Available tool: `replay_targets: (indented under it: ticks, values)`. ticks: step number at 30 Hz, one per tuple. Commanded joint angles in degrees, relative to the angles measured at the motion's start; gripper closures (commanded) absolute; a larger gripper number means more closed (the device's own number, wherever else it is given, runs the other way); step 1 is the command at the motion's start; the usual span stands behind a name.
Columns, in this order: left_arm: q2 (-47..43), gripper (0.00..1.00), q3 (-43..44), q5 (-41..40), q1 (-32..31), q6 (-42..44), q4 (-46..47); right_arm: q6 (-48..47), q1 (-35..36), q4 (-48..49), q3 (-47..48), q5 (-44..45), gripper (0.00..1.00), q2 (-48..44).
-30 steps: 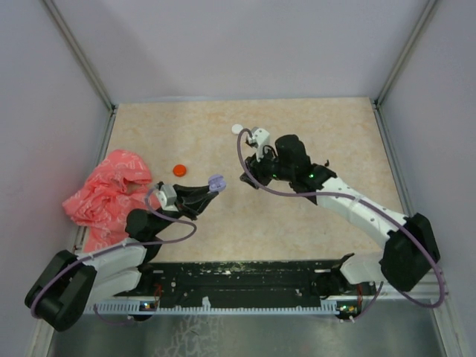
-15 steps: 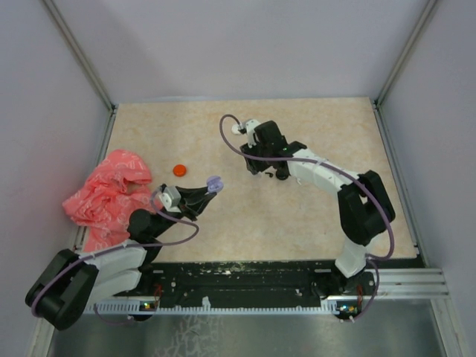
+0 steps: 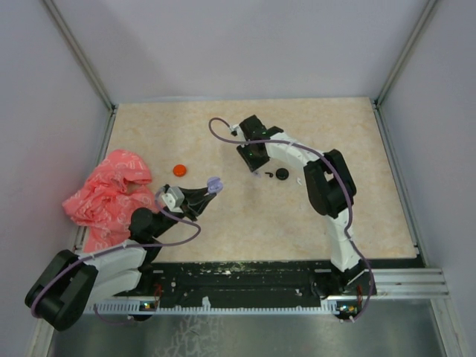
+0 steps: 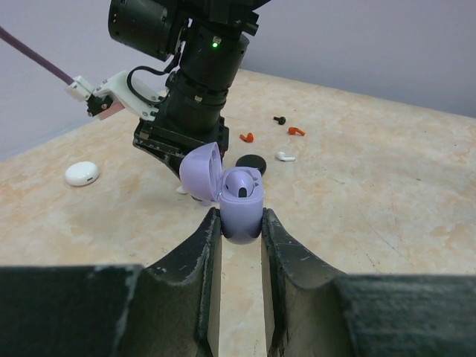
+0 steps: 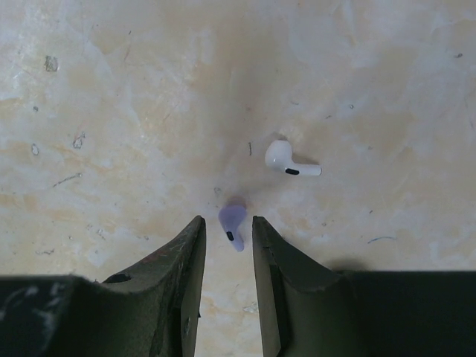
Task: Insert the wireless bluetooth earbuds into the charging case
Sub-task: Pick up the earbud from the center of the board.
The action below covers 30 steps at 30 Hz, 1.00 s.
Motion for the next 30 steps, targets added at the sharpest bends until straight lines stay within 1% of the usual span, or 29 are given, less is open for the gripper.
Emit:
replay_targets:
  ticks: [1, 8, 14, 20, 25, 30]
  values:
    - [0.1, 1.0, 0.7, 1.0, -0.2, 1.1, 0.5, -1.3, -0.4, -3.5, 5.3, 0.9, 0.68, 3.2]
    - [0.4, 1.0, 0.9, 1.9, -0.1, 1.0, 0.4, -1.4, -0.4, -5.8, 7.0, 1.3, 0.71, 5.5]
    - [0.7, 1.0, 1.1, 2.4, -0.2, 0.9, 0.4, -1.4, -0.4, -5.8, 7.0, 2.2, 0.72, 6.6]
    - [1.0, 1.0, 1.2, 2.7, -0.2, 0.9, 0.7, -1.6, -0.3, -7.0, 7.1, 3.4, 0.77, 7.6]
    - [0.8, 1.0, 0.9, 2.5, -0.2, 0.8, 2.1, -0.7, -0.3, -3.8, 3.6, 2.0, 0.83, 3.1]
    - [1.4, 1.0, 0.7, 0.9, -0.1, -0.9, 4.8, 1.3, 0.5, 0.6, -3.0, 1.4, 0.85, -5.4]
